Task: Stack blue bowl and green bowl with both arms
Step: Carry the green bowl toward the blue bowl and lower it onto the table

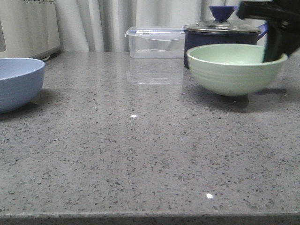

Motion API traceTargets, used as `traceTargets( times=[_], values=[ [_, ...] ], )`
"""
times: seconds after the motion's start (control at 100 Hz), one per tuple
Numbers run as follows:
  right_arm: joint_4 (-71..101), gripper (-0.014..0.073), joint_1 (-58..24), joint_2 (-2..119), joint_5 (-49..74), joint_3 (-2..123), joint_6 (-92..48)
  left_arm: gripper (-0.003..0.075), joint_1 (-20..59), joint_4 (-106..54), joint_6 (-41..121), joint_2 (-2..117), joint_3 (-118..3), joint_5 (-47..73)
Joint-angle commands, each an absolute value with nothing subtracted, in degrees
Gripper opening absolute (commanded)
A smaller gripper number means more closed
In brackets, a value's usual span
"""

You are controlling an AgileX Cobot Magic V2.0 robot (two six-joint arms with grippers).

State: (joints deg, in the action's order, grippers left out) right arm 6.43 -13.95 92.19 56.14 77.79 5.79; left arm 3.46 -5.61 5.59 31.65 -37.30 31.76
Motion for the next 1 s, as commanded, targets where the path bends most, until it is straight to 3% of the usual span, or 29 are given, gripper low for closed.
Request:
traceTargets(
  times=[0.0,0.42,0.79,0.89,0.99],
  values=[
    [8.37,-0.0080,-17.03,90.23,53.67,81.21,5.37,0.0389,3.36,-6.25,5.68,32.22,-39.30,27.20],
    [11.48,-0.0080,-29.77,98.49,51.35,88.99,5.37,0.0389,3.36,-6.25,5.68,32.22,-39.30,27.20],
    [11.48,-0.0074,-31.06,100.87,51.15,90.87,5.37,0.0389,3.36,-6.25,5.68,32.22,-39.30,27.20],
    [11.48,-0.0024,-31.06,101.00,50.87,90.87,5.37,0.0389,3.36,-6.25,5.68,32.22,-39.30,27.20],
    [11.48,0.0097,-31.06,101.19,50.94,90.87,5.37,0.0389,3.36,-6.25,5.68,32.22,-39.30,27.20]
  ],
)
